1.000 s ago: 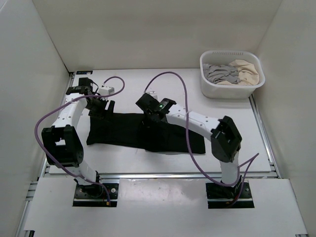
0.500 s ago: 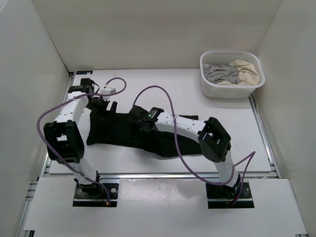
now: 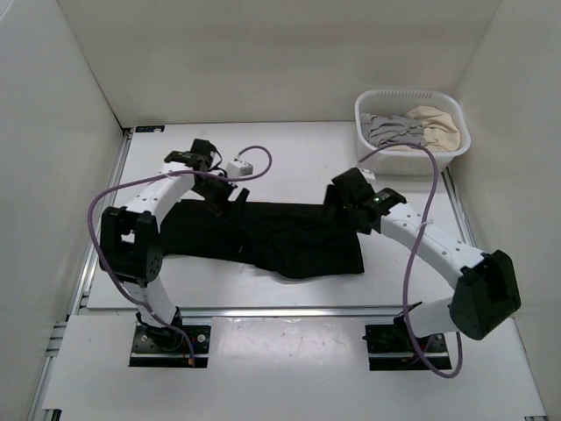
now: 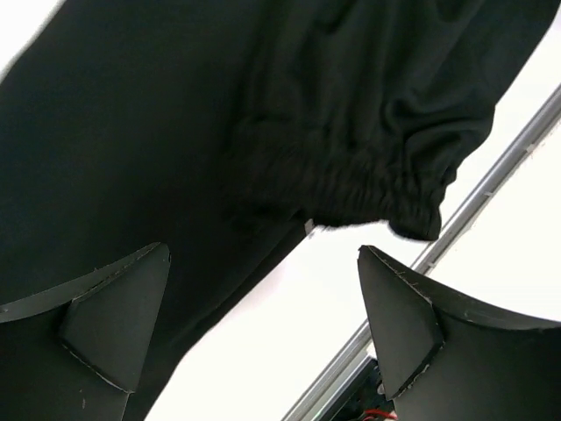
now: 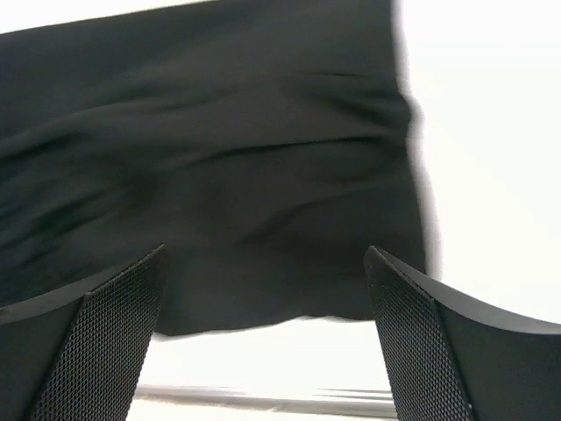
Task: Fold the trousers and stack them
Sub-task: Fold the trousers
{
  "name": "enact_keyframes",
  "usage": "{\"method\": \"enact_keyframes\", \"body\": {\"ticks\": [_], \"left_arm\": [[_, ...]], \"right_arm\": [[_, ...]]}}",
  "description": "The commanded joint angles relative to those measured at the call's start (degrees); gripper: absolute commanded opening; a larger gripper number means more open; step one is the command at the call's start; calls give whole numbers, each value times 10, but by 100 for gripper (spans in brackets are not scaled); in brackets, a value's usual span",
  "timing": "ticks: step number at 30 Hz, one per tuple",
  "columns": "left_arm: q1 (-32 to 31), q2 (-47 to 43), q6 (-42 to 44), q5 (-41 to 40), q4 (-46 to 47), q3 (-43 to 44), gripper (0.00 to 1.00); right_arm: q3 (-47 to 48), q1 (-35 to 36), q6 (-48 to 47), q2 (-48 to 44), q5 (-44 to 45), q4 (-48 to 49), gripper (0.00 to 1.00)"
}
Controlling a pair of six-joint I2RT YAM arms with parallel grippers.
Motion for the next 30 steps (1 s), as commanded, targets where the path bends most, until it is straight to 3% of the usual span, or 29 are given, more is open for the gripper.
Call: {"method": "enact_keyframes", "body": {"ticks": [1,6,10,13,14,17,18,21,24,25,26,30], "left_arm": [[-28,22,-19,-6,40,-17,100],[-83,69,-33,-27,65,-1,100],[-83,113,-39,-43,77,6,97],[-83,132,-46,-52,77,26,72],[-83,139,-51,-64,77,34,59],[-88,133,-56,-73,77,70,40],[-88,133,-56,-78,77,78,26],[-88,126,-45,-96,77,95,14],[-93,120,-40,-119,77,101,19],[-93,127,-40,-132,77,93,24],[-98,134,-40,-137,77,93,35],[-99,140,-54,-172,84,80,55]], "right_arm": [[-58,-72,-7,19,-15,6,95],[-123,-205,-38,40,-99,95,95],[-158,-238,-63,72,-176,142,91],[-164,-238,-83,91,-240,171,90],[-176,-238,-83,98,-251,178,90],[-196,-246,-88,98,-270,196,85],[-202,-246,-88,104,-278,203,84],[-223,-258,-94,115,-298,218,76],[-230,-273,-99,129,-317,233,55],[-230,-281,-99,134,-325,241,48],[-230,-287,-104,140,-334,241,34],[-200,-300,-110,155,-347,235,3]]}}
